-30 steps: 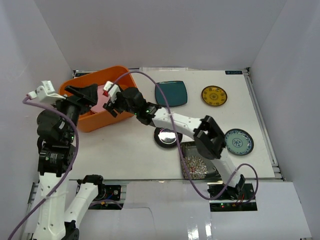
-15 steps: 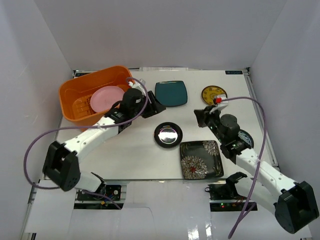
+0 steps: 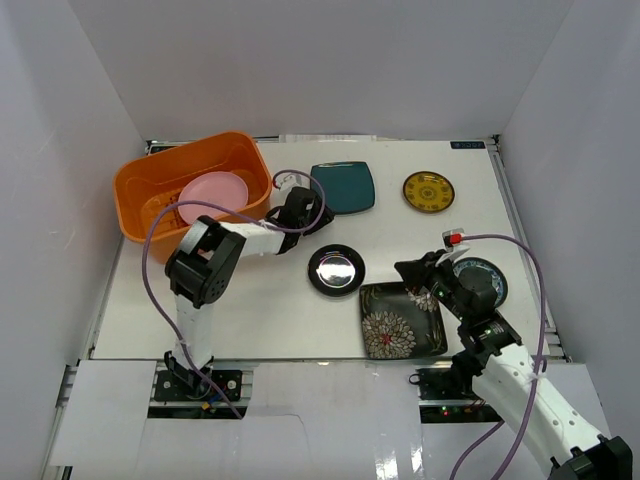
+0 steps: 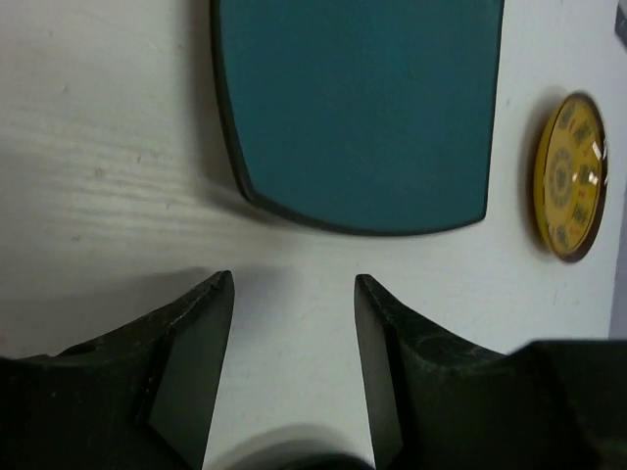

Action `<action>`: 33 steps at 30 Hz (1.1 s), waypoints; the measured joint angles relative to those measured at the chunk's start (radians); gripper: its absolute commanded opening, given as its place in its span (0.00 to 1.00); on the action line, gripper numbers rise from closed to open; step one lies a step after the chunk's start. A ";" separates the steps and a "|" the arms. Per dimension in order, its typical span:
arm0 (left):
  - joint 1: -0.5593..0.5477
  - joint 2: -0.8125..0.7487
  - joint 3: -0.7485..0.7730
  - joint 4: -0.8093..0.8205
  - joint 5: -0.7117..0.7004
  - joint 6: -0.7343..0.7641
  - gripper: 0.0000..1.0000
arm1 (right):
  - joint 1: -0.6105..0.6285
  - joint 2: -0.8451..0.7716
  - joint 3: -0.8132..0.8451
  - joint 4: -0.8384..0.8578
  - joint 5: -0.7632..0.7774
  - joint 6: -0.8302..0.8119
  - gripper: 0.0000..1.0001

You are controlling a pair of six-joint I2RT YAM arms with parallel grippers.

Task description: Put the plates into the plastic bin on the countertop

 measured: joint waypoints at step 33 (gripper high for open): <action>0.085 0.090 0.043 0.395 0.161 -0.152 0.00 | -0.005 0.126 -0.005 -0.115 -0.042 0.029 0.80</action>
